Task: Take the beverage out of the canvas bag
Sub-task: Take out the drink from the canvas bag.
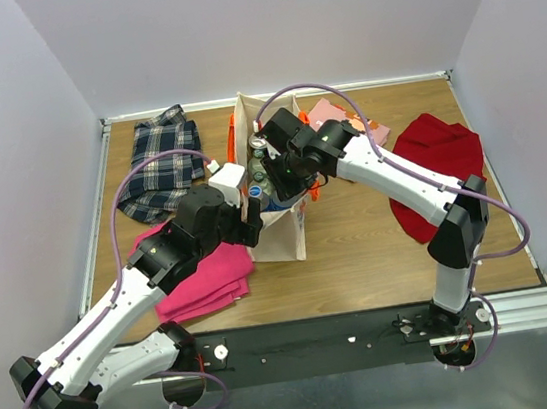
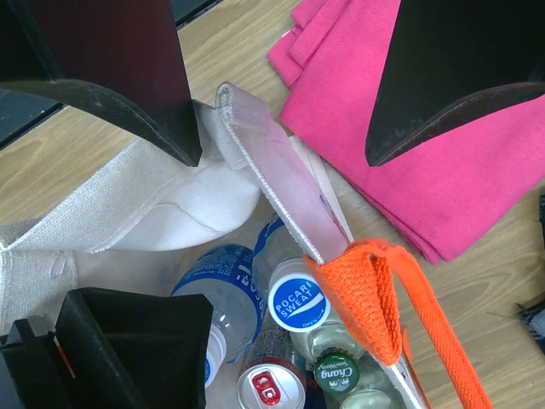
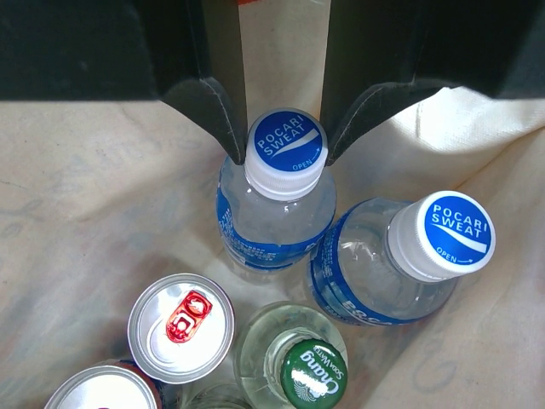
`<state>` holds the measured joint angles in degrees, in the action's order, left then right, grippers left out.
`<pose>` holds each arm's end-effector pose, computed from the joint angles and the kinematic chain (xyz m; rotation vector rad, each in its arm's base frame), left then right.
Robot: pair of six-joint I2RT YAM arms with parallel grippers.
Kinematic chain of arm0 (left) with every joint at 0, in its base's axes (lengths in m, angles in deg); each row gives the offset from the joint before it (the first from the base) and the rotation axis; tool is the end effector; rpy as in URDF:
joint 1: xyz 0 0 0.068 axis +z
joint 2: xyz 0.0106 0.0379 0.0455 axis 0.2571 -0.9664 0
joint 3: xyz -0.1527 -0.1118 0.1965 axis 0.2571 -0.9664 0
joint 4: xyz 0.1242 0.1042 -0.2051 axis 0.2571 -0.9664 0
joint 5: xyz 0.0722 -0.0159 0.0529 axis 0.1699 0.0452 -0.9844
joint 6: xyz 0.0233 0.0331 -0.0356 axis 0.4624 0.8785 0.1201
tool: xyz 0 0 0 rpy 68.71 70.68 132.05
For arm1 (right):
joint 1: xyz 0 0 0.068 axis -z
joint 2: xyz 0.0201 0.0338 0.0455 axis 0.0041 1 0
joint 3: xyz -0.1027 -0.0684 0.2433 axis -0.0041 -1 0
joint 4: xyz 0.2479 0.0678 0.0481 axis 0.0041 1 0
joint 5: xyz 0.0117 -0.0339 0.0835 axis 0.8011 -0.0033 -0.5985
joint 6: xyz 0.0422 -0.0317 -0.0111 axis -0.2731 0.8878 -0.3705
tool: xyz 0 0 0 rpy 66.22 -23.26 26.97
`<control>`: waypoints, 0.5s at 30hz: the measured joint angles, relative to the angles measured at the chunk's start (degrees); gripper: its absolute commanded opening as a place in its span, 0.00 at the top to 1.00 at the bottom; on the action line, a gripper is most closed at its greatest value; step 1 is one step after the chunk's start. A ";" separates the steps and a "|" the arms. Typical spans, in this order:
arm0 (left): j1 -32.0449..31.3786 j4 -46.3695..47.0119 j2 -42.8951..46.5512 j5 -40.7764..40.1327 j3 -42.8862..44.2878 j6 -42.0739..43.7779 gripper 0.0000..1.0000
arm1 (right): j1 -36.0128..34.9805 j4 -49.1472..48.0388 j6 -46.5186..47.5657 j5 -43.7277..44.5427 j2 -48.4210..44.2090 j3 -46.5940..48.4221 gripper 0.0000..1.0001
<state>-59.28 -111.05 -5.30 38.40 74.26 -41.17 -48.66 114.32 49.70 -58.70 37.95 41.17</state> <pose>0.1461 -0.1357 0.3311 0.4487 2.1097 -0.4594 0.2615 0.2914 0.3375 -0.7152 2.5135 0.3262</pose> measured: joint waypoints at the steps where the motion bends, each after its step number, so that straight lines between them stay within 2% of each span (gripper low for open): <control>1: 0.00 0.24 0.04 0.07 -0.20 0.13 0.13 | 0.00 0.00 0.00 0.00 0.00 0.00 0.99; 15: 0.00 0.46 0.59 0.22 -0.74 1.51 0.13 | 0.00 1.44 -0.04 1.31 2.12 3.87 0.99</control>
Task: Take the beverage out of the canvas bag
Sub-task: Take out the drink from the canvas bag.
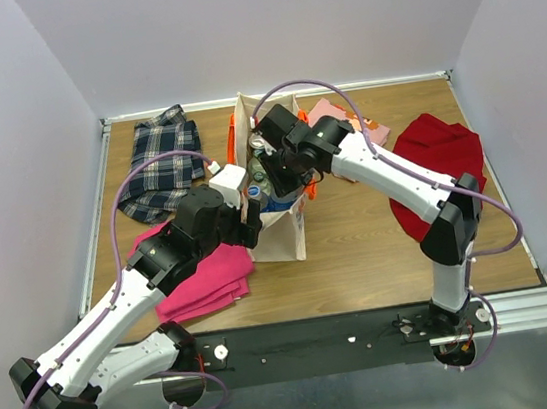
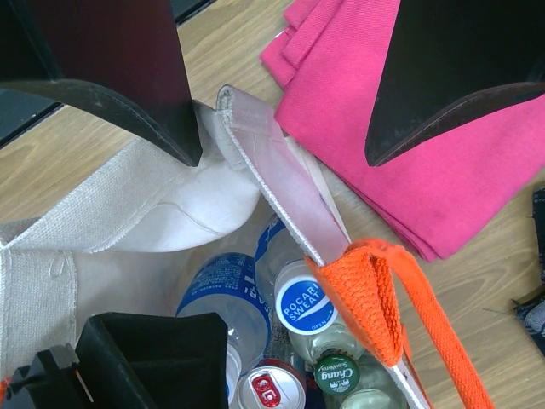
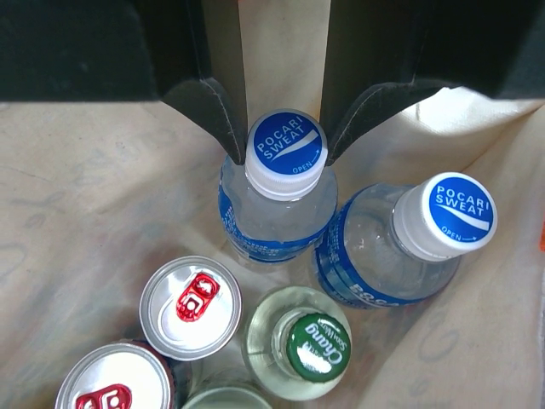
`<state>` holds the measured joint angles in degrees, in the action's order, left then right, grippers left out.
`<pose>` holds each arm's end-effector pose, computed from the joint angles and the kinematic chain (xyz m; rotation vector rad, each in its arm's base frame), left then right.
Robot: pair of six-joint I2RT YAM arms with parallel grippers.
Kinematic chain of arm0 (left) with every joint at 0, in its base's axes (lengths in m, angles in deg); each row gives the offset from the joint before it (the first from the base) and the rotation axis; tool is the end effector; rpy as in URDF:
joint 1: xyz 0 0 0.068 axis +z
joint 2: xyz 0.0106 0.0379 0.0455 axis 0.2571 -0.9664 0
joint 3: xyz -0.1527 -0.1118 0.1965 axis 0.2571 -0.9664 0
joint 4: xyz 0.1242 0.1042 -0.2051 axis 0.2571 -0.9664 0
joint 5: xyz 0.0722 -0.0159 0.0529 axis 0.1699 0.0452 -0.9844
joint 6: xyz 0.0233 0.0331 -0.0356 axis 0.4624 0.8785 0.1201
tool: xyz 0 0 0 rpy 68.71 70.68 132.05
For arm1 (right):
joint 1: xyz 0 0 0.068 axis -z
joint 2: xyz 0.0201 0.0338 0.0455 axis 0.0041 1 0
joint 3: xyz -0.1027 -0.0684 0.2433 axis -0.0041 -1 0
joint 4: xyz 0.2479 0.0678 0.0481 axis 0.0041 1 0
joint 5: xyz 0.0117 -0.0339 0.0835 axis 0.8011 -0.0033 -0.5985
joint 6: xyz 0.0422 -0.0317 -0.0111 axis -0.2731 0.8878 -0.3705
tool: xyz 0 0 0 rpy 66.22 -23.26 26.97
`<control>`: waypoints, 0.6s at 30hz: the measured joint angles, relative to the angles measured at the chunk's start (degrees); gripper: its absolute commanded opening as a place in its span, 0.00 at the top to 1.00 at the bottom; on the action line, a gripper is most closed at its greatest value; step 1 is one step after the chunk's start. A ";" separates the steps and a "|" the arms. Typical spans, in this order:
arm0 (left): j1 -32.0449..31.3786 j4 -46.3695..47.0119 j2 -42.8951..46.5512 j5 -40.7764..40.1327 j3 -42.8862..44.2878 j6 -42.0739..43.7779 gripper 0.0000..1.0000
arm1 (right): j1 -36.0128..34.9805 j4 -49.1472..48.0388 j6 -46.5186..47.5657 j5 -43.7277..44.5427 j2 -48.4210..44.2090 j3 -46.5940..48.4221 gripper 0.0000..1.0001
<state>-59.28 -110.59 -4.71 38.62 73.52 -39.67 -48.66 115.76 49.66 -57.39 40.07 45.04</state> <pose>0.1448 -0.1346 0.3293 0.4765 2.0969 -0.4508 0.2673 0.2967 0.3426 -0.7020 2.5030 0.3035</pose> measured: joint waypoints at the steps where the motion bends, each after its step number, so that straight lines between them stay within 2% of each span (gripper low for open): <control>1: 0.00 0.00 0.00 0.00 0.00 0.04 0.13 | 0.00 0.11 0.00 0.07 0.26 0.42 0.99; 18: 0.00 -0.55 -0.22 0.24 0.11 0.90 0.13 | 0.00 2.08 0.07 1.55 1.01 5.57 0.99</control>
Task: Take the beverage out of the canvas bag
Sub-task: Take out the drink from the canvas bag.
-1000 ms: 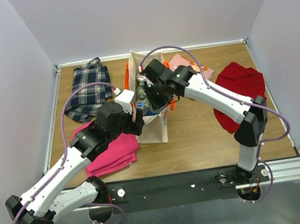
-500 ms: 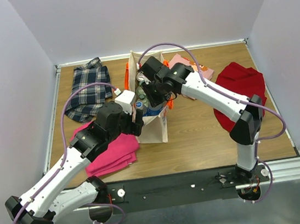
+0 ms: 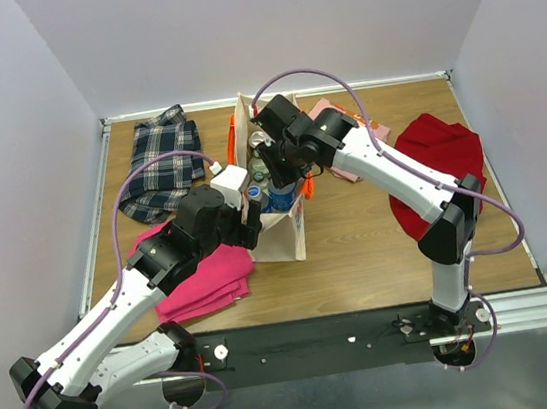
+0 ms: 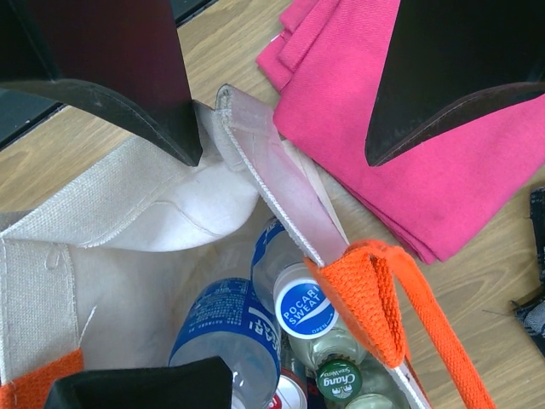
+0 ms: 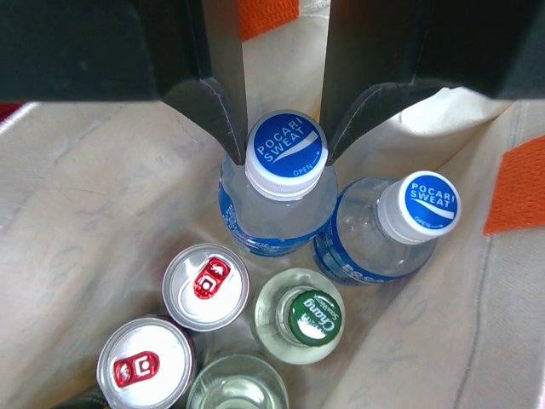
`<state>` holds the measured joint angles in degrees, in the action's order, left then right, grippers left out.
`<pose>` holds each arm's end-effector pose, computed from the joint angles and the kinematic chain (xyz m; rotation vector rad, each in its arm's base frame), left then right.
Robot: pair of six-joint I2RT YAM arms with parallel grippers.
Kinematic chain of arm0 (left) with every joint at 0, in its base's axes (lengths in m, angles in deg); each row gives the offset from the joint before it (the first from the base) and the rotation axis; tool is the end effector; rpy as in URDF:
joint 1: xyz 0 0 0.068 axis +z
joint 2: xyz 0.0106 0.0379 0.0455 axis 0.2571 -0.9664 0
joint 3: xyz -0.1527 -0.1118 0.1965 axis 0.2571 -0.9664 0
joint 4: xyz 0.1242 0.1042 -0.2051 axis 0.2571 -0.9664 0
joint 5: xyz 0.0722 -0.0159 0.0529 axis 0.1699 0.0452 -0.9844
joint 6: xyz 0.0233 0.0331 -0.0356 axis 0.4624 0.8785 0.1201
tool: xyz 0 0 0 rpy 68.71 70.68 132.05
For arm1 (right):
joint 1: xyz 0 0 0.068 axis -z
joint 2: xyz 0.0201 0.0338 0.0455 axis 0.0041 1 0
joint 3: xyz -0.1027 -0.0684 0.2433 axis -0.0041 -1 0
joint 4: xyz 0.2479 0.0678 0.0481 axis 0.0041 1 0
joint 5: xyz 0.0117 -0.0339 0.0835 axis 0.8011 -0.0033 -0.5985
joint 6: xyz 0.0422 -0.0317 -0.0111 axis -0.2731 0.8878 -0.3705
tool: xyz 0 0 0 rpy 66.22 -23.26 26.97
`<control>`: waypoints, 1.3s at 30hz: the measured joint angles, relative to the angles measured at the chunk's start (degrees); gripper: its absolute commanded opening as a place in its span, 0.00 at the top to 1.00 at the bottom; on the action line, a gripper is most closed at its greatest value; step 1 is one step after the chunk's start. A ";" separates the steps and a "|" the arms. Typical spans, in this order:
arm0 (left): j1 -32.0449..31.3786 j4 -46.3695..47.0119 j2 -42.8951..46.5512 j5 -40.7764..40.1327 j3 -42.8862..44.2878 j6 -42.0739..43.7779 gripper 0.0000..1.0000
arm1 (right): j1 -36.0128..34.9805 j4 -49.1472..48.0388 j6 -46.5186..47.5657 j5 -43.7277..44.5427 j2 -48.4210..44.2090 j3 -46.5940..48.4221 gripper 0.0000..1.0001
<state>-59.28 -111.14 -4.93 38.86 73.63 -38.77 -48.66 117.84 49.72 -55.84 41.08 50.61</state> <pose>0.1449 -0.1349 0.3284 0.4990 2.1026 -0.4403 0.2694 0.2976 0.3630 -0.6767 2.4581 0.2999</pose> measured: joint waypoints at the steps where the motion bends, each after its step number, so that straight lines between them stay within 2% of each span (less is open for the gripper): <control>1: 0.00 -0.04 0.00 0.00 0.02 0.04 0.13 | 0.00 0.20 0.02 0.02 0.09 0.42 0.99; 10: 0.00 -0.31 -0.15 0.00 0.20 0.20 0.13 | 0.04 1.27 0.33 0.07 1.07 1.75 0.99; 16: 0.00 -0.72 -0.55 0.20 0.79 0.24 0.13 | 0.04 -0.81 0.17 0.42 2.45 -1.42 0.99; 17: 0.00 -0.83 -0.55 0.22 0.83 0.26 0.13 | 0.04 -1.44 0.17 0.50 2.45 -1.42 0.88; 19: 0.00 -1.01 -0.55 0.24 0.87 0.42 0.13 | 0.04 -1.64 0.17 0.66 2.62 -1.42 0.81; 20: 0.00 -1.05 -0.55 0.22 0.87 0.44 0.13 | 0.04 -1.64 0.17 0.70 2.64 -1.40 0.71; 23: 0.00 -1.09 -0.55 0.24 0.94 0.61 0.13 | 0.04 -1.64 0.17 0.72 2.64 -1.40 0.52; 25: 0.00 -1.11 -0.55 0.22 0.96 0.76 0.13 | 0.04 -1.64 0.15 0.74 2.64 -1.36 0.51; 26: 0.00 -1.11 -0.55 0.24 0.96 0.85 0.13 | 0.04 -1.62 -0.15 0.72 2.67 -1.29 0.46; 29: 0.00 -1.11 -0.55 0.26 0.98 1.05 0.13 | 0.04 -1.77 -0.46 0.66 2.80 -1.05 0.41; 39: 0.00 -1.11 -0.70 0.42 0.98 1.44 0.13 | 0.00 -1.88 -0.92 0.61 3.65 0.11 0.41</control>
<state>-59.28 -112.25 -5.63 39.27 74.61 -37.33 -48.66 115.96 48.81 -55.23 44.73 50.72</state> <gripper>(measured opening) 0.873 0.591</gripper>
